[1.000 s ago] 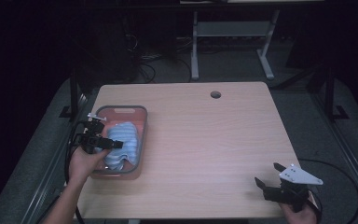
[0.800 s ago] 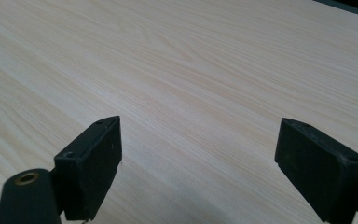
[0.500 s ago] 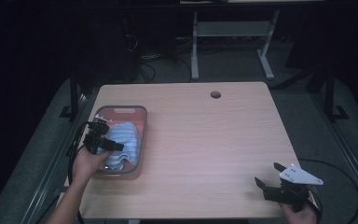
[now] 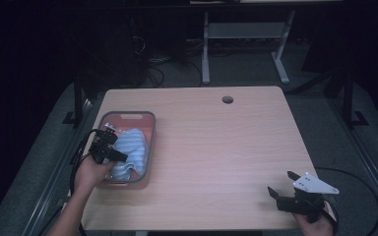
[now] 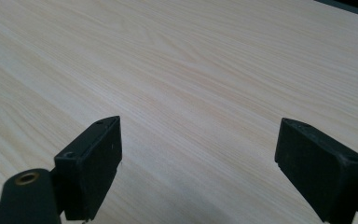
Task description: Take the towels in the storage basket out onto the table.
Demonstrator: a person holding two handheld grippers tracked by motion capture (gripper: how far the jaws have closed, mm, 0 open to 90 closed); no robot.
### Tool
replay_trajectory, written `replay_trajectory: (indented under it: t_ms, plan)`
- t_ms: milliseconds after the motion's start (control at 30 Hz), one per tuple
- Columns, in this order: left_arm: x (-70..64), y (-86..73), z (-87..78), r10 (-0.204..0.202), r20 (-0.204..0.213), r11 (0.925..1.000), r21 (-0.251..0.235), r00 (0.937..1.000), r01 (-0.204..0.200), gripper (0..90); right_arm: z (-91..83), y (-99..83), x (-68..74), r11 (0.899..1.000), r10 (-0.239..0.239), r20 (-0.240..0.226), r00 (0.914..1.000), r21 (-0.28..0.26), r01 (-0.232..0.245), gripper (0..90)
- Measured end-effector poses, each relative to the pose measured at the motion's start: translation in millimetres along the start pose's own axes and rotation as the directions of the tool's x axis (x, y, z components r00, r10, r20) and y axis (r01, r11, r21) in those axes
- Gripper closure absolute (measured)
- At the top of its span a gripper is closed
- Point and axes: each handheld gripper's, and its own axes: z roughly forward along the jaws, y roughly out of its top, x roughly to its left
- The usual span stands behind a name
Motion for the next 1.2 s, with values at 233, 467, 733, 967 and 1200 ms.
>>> replay_trajectory:
  t_ms: [233,467,733,967,1200]
  plan:
    - [4.5,-6.1,-9.5,-0.019,0.014,0.9986,-0.049,0.9997,0.020,70.1,-1.0,-0.8,-0.7,1.000,0.002,0.004,1.0000,0.001,-0.002,14.3]
    - [14.9,-10.3,-26.9,-0.037,0.062,0.9938,-0.103,0.9974,0.044,70.1,-0.3,-0.4,-1.7,1.000,0.003,0.007,1.0000,0.005,-0.003,14.3]
    - [13.7,-11.1,-45.4,-0.028,0.120,0.9814,-0.185,0.9924,0.050,70.2,-0.7,-0.6,-2.4,1.000,0.002,0.012,0.9999,0.005,-0.003,14.3]
    - [14.5,-12.2,-55.4,-0.028,0.134,0.9734,-0.222,0.9906,0.058,70.2,-1.9,-1.1,-2.8,1.000,0.010,0.013,0.9999,0.003,-0.010,14.3]
    - [16.5,-12.5,-66.9,-0.021,0.143,0.9675,-0.247,0.9894,0.056,70.1,-1.4,-1.0,-2.5,1.000,0.005,0.013,0.9999,0.004,-0.005,14.3]
